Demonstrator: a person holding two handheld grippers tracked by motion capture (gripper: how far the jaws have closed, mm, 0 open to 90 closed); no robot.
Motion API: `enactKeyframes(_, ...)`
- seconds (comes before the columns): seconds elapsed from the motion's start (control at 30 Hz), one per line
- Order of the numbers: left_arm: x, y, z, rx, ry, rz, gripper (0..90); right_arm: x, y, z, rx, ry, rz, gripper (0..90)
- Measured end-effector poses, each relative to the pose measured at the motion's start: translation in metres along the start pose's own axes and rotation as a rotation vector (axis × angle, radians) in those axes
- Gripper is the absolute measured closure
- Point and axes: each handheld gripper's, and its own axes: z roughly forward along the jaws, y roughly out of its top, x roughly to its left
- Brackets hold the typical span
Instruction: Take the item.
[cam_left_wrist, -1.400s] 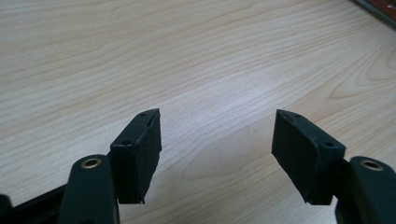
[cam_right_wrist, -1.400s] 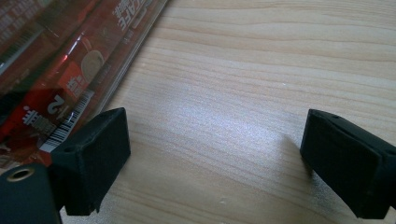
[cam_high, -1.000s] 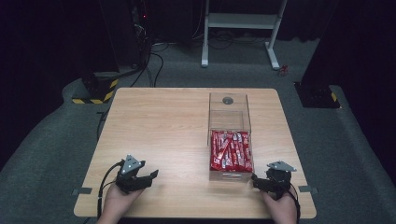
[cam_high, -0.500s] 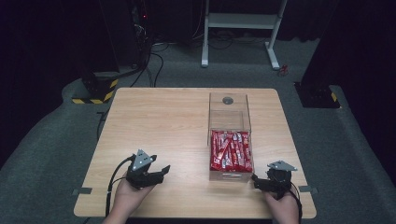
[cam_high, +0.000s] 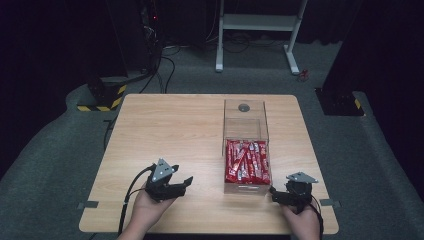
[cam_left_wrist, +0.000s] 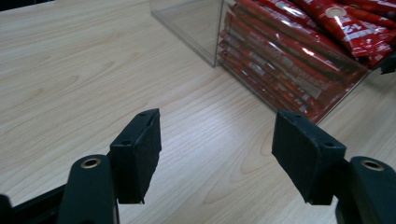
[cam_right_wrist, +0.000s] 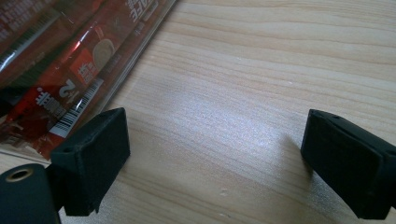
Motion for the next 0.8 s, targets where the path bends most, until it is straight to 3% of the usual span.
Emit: enactKeyframes(0.8, -0.029, 0.031, 0.016, -0.041, -0.071, 0.035, 34.1, 0.0, 0.0, 0.0, 0.001, 0.003, -0.005, 8.0)
